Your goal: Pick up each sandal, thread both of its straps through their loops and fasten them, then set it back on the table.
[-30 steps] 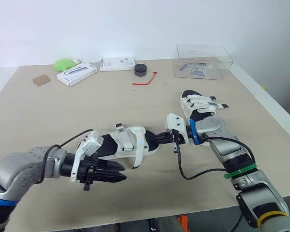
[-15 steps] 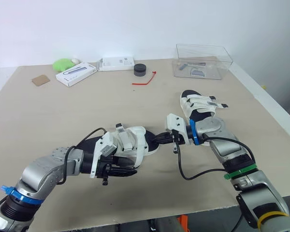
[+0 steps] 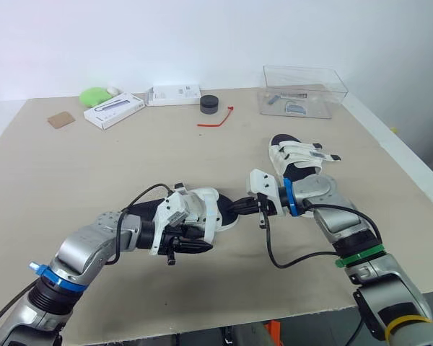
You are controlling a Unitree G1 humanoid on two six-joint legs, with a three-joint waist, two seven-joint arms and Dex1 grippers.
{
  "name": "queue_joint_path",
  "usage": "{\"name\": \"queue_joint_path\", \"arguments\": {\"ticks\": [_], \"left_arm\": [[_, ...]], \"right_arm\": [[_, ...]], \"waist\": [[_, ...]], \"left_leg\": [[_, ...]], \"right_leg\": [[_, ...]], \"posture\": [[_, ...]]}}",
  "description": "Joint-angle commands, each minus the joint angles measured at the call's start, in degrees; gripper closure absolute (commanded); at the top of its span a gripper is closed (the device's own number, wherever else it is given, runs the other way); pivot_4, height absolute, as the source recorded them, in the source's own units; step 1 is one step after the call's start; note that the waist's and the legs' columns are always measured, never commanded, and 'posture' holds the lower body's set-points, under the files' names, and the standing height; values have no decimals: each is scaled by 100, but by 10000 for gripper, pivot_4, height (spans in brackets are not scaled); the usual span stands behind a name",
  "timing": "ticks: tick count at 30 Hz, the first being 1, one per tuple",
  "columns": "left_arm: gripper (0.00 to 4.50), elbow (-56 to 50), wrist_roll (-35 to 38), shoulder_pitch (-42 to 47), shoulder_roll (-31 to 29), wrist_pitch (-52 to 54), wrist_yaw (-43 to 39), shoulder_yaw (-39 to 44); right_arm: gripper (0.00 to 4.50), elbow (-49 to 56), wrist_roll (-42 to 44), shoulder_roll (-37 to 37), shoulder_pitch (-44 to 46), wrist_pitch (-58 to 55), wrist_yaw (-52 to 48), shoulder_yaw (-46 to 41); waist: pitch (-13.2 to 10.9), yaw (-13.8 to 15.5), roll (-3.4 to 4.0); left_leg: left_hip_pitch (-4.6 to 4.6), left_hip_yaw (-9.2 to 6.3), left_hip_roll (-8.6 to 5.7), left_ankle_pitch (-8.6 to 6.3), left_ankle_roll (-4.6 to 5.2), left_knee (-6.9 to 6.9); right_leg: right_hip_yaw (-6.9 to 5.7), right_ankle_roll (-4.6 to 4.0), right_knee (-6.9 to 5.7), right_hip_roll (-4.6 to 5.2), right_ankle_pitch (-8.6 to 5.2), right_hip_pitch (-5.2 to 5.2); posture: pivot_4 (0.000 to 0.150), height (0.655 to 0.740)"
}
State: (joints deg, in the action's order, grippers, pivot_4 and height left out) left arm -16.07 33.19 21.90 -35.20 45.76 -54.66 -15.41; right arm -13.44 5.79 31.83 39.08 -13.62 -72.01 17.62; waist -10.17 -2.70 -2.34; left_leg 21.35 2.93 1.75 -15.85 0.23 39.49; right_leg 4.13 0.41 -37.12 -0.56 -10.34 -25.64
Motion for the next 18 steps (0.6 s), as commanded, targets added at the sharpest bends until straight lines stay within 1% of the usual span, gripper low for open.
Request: {"name": "queue_joint_path", "arguments": {"ticks": [1,3,6,8,11,13,15,17,18], "left_arm": [[35397,44,17,149,73,87,-14,51],[44522,90,82,168,111,177,-20,122],[44522,152,255,223,165,398,8,287],[44522,186,636,297,169,738,-100,532],[44522,221,1456,408,17,1392,-499,977],[44522,455,2281,665,-107,2062,-758,1456],[44522,755,2728,958,-152,2469,-800,1772],[44522,1040,2802,1228,-96,2556,-682,1937],[44522,1288,2669,1406,0,2439,-532,1975]], "right_arm": [[45000,72,-26,31,16,-22,35,-52],[45000,76,-22,34,12,-23,40,-56],[45000,76,-19,34,11,-25,47,-60],[45000,83,-18,37,8,-28,49,-61],[45000,97,-10,44,5,-42,47,-65],[45000,93,-10,56,8,-42,41,-71],[45000,83,-14,68,12,-35,38,-77],[45000,75,-18,76,18,-29,36,-80],[45000,71,-22,81,24,-25,34,-80]], "waist": [[0,0,0],[0,0,0],[0,0,0],[0,-1,0],[0,-2,0],[0,-3,0],[-1,-4,-1],[-1,-4,-1],[-1,-3,-1]], "left_leg": [[0,0,-1,0,0,0],[-2,1,-1,0,0,0],[-2,0,0,0,0,0],[-2,-1,0,0,0,0],[-1,-2,1,0,0,0],[-2,-3,2,0,0,-1],[0,-6,2,0,0,0],[-1,-4,0,0,0,-1],[-1,-5,0,0,0,-1]], "right_leg": [[0,0,0,0,0,0],[2,1,0,0,1,1],[1,1,1,0,0,1],[1,1,1,0,1,1],[-1,1,1,-1,0,1],[-2,0,1,-2,-1,1],[-7,-1,1,-2,-1,1],[-5,0,2,-1,-1,1],[-5,1,3,0,-1,2]], "posture": [[1500,7400],[1500,7400],[1500,7400],[1500,7400],[1500,7400],[1500,7400],[1500,7400],[1500,7400],[1500,7400]]}}
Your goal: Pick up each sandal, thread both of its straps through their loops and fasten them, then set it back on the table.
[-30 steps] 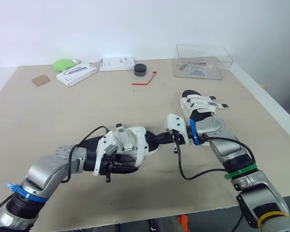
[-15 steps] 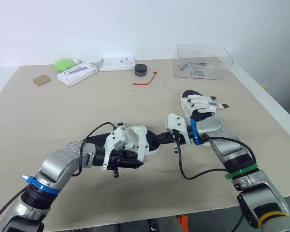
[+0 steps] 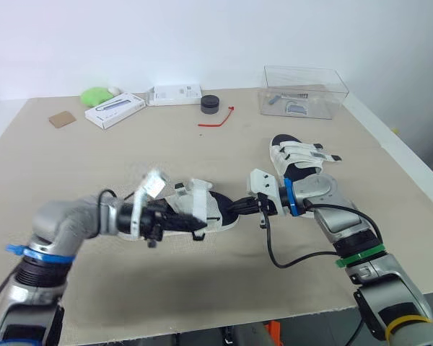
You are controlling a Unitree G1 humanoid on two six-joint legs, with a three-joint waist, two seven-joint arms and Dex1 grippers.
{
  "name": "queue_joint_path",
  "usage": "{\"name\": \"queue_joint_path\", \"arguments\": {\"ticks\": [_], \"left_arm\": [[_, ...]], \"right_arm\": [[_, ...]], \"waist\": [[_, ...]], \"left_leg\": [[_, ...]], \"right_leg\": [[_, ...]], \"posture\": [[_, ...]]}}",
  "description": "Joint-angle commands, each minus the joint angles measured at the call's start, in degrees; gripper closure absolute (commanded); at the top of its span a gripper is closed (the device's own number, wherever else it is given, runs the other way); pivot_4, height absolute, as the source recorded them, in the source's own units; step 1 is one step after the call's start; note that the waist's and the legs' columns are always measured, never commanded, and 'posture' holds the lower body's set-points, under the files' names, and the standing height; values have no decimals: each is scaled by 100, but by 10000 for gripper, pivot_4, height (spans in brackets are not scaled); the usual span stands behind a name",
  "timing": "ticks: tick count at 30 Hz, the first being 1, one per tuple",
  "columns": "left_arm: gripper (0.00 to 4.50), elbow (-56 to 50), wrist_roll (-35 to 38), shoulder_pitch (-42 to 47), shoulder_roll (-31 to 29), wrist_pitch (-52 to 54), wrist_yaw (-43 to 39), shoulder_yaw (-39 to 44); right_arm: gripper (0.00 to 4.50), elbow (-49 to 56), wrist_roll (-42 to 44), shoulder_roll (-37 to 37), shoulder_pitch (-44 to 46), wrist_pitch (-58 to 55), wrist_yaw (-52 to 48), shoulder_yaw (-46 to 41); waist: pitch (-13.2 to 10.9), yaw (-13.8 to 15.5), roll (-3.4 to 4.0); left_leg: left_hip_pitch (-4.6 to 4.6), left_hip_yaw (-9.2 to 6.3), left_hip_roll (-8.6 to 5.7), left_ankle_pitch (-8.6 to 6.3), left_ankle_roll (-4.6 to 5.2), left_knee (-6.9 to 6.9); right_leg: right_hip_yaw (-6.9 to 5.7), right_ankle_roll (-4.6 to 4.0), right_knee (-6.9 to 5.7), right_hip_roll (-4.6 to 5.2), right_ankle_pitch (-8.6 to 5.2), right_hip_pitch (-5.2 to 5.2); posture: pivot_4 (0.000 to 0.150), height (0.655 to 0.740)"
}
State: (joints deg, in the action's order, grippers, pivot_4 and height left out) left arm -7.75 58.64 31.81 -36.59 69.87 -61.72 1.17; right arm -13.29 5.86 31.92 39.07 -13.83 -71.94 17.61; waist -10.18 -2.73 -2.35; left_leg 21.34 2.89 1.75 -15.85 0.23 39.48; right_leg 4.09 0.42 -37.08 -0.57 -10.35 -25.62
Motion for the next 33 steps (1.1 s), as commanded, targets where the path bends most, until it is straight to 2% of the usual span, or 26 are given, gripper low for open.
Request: {"name": "queue_joint_path", "arguments": {"ticks": [1,6,15,21,33], "left_arm": [[44522,672,-12,564,225,-91,276,315],[44522,1408,-602,978,818,-518,388,-121],[44522,1838,-1537,1125,857,-965,-79,-961],[44522,1620,-1583,1009,849,-767,-216,-1044],[44522,1296,-1586,871,1179,-305,408,-1010]], "right_arm": [[45000,41,-32,75,36,2,23,-79],[45000,-34,-47,45,116,28,45,-77],[45000,168,-11,154,-26,-59,79,-126],[45000,338,14,212,-159,-131,118,-135],[45000,246,-15,183,-77,-80,104,-87]], "waist": [[0,6,0],[0,6,0],[0,2,0],[0,2,0],[0,9,0]], "left_leg": [[0,0,0,0,0,0],[-1,0,-7,0,-1,1],[2,-2,-6,-6,-2,-6],[2,-1,-9,-7,-1,-5],[2,-2,-14,-12,6,-5]], "right_leg": [[0,1,2,0,1,0],[1,3,9,4,2,8],[3,4,10,3,-6,7],[4,12,11,6,-8,7],[3,17,12,14,-14,10]], "posture": [[1500,7400],[1500,7400],[1500,7400],[1500,7400],[1500,7400]]}}
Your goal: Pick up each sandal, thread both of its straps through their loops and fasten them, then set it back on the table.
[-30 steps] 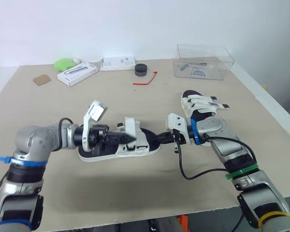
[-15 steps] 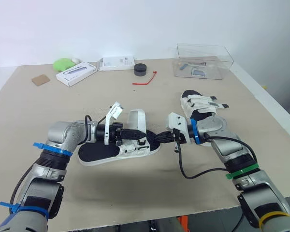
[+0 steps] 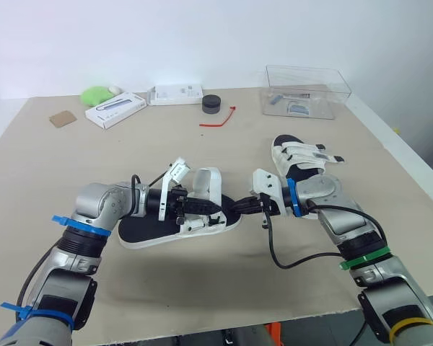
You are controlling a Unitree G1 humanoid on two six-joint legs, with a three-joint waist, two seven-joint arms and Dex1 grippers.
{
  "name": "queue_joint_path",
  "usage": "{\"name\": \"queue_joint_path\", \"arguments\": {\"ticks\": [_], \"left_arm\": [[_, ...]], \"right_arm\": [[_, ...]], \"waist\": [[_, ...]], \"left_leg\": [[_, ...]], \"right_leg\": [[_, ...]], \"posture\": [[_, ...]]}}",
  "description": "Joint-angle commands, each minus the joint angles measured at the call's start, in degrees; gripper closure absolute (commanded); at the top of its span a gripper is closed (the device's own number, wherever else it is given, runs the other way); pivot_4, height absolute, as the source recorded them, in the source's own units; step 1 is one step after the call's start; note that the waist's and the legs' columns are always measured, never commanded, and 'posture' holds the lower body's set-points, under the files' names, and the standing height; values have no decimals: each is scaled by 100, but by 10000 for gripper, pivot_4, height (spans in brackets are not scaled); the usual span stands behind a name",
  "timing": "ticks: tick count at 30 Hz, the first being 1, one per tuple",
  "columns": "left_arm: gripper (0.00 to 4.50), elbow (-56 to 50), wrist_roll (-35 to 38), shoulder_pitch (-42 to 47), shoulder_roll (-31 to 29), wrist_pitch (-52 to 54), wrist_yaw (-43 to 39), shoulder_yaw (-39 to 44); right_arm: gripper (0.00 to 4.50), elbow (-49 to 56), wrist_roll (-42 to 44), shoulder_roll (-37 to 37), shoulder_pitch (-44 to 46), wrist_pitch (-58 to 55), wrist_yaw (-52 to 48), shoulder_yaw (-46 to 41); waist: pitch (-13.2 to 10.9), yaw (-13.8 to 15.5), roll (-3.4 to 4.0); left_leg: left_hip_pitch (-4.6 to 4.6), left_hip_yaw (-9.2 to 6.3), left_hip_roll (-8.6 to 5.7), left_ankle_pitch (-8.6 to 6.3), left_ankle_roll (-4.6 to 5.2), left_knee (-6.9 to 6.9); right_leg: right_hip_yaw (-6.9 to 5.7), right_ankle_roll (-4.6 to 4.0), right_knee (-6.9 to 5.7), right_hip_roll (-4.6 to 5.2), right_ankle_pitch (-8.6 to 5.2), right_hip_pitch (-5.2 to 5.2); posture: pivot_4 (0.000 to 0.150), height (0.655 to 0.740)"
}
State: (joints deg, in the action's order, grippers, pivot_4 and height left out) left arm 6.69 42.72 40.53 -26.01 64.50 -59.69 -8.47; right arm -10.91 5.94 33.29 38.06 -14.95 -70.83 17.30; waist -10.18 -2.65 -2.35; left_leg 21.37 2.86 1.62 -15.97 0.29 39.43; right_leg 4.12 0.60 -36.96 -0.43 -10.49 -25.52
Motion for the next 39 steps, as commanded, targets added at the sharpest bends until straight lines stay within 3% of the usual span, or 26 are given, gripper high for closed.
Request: {"name": "queue_joint_path", "arguments": {"ticks": [1,12,21,26,34,39], "left_arm": [[44522,-176,44,1,159,306,253,-5],[44522,-521,160,64,248,716,510,84],[44522,-736,-298,-107,-130,151,267,-484],[44522,-527,-378,-15,14,115,375,-492],[44522,-598,-609,45,-287,-333,-283,-834],[44522,-769,-247,35,-428,-182,-693,-649]], "right_arm": [[45000,-7,-24,41,33,38,-7,-55],[45000,-37,-38,32,31,68,-8,-39],[45000,-56,-40,49,21,73,-11,-43],[45000,-89,-43,44,54,80,-16,-43],[45000,-141,-54,41,79,108,-27,-41],[45000,-152,-60,61,81,117,-37,-50]], "waist": [[0,0,0],[0,1,0],[0,-1,0],[0,0,0],[0,-2,0],[0,-4,0]], "left_leg": [[0,0,-1,0,0,0],[1,-4,-11,-1,-1,0],[-1,-7,-11,-1,-1,-1],[-6,-5,-12,-1,-1,-1],[-8,-4,-13,-1,-1,-1],[-7,-3,-9,-2,1,-1]], "right_leg": [[0,0,0,1,0,0],[1,12,1,16,-5,2],[1,13,0,15,-7,2],[0,13,1,16,-7,8],[0,14,1,16,-8,10],[-2,11,1,11,-10,9]], "posture": [[1500,7400],[1500,7400],[1500,7400],[1500,7400],[1500,7400],[1500,7400]]}}
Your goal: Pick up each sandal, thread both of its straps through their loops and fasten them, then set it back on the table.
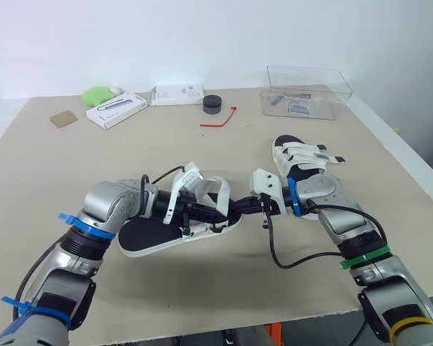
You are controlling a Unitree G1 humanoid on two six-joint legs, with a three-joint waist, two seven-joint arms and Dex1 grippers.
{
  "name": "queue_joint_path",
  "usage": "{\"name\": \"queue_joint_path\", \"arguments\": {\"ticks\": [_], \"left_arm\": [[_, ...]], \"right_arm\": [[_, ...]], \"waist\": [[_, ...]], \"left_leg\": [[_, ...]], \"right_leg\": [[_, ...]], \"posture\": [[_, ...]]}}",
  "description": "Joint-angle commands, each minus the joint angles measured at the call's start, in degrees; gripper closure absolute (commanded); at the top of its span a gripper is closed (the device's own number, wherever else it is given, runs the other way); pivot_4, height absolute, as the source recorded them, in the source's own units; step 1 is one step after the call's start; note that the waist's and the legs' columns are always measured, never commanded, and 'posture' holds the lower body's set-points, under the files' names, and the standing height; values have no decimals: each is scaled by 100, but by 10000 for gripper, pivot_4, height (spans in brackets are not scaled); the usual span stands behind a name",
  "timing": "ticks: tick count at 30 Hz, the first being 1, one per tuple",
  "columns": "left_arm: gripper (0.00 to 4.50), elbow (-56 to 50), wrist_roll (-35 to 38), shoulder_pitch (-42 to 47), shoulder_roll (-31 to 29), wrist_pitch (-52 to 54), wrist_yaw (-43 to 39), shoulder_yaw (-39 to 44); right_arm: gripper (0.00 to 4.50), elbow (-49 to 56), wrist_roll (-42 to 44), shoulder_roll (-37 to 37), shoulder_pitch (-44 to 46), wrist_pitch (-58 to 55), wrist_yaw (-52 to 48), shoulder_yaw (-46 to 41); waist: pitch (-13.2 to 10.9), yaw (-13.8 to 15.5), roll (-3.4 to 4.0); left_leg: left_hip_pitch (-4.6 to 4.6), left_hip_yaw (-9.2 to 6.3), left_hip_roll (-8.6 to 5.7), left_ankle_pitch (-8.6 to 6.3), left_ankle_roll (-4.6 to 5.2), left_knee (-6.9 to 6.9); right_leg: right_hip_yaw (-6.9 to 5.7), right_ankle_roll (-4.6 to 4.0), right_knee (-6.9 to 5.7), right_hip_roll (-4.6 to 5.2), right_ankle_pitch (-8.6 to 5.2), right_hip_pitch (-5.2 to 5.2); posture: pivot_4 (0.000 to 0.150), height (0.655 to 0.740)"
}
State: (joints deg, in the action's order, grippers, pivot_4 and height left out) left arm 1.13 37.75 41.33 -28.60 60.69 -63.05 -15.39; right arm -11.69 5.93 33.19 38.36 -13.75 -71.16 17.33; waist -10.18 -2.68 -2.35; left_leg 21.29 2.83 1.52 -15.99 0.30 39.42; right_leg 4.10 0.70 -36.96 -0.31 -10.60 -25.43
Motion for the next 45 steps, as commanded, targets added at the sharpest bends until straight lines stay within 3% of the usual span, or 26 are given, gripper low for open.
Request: {"name": "queue_joint_path", "arguments": {"ticks": [1,4,13,26,29,31,45], "left_arm": [[38923,-224,286,-34,-179,174,-409,88],[26862,-273,394,8,-258,122,-617,145],[26862,590,-25,609,13,-497,-353,430],[26862,633,-183,575,108,-729,-316,558],[34886,665,-355,501,137,-930,-253,490],[44251,521,-352,380,91,-903,-343,407],[44708,-455,-242,-315,-38,-606,-467,120]], "right_arm": [[45000,-80,-61,73,54,1,-6,-52],[45000,-102,-62,69,72,11,-10,-49],[45000,-179,-71,55,131,52,-29,-37],[45000,-131,-63,109,92,9,-58,-42],[45000,-126,-63,101,101,6,-68,-34],[45000,-132,-66,98,111,10,-78,-29],[45000,-171,-94,103,132,57,-131,-18]], "waist": [[0,-5,0],[0,-6,0],[-1,-2,0],[0,-2,0],[-1,-2,0],[-1,-2,0],[0,-3,0]], "left_leg": [[0,0,1,-1,1,0],[0,-1,3,-3,5,-1],[1,1,0,-3,5,0],[3,2,0,-4,7,0],[3,2,0,-4,7,0],[2,1,0,-4,7,0],[1,1,2,-5,8,-1]], "right_leg": [[-1,-1,0,-1,-1,-1],[0,-3,0,-3,-3,-1],[-1,-1,0,-1,-3,-1],[0,1,0,1,-4,-1],[0,1,0,2,-4,-1],[1,1,0,2,-4,-1],[-1,1,0,0,-7,-1]], "posture": [[1500,7400],[1500,7400],[1500,7400],[1500,7400],[1500,7400],[1500,7400],[1500,7400]]}}
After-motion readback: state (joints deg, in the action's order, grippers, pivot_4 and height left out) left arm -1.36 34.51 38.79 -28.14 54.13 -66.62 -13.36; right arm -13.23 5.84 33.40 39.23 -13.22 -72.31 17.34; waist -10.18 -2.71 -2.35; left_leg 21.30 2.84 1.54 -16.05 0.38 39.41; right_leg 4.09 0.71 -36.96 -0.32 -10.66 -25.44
